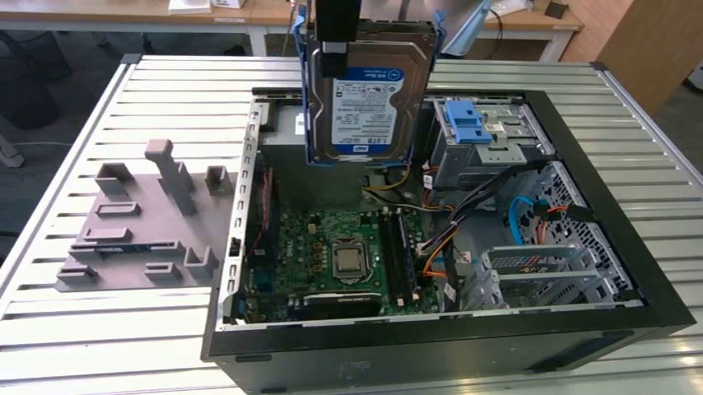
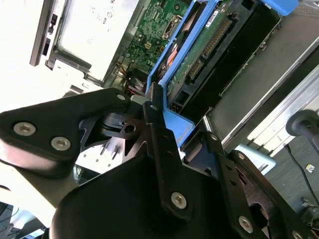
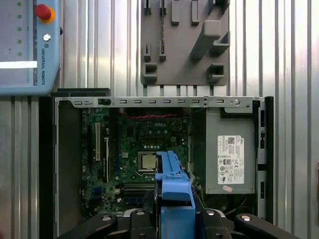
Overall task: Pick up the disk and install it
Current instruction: 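Pick up the disk, then insert the disk into the insertion slot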
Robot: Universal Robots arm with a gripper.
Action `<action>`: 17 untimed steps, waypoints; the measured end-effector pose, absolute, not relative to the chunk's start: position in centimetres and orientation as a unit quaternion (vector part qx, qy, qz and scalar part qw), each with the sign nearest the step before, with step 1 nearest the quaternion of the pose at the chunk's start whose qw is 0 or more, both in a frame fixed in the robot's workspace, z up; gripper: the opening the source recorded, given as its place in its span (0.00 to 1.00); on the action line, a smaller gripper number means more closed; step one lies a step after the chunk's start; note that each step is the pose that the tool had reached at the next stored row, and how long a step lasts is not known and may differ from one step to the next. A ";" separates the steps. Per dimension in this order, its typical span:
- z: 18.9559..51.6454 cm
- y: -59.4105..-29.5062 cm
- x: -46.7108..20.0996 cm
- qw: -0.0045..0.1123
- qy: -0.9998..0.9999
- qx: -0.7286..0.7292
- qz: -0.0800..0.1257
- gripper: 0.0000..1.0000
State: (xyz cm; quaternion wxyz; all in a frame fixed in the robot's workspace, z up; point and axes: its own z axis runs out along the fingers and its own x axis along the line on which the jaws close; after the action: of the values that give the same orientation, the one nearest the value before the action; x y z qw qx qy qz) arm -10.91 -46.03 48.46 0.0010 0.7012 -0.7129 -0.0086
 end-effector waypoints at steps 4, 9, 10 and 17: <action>48.4 -46.1 -10.3 0.001 -0.713 0.701 -0.009 0.37; 48.4 -46.1 -9.5 0.001 -0.713 0.701 -0.009 0.37; 48.4 -46.1 -9.3 0.001 -0.713 0.701 -0.009 0.37; 48.3 -46.5 -8.2 0.001 -0.713 0.701 -0.009 0.37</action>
State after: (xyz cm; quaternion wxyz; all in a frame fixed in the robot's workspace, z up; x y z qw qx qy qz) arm -8.17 -46.52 48.35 0.0011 0.7012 -0.7129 -0.0085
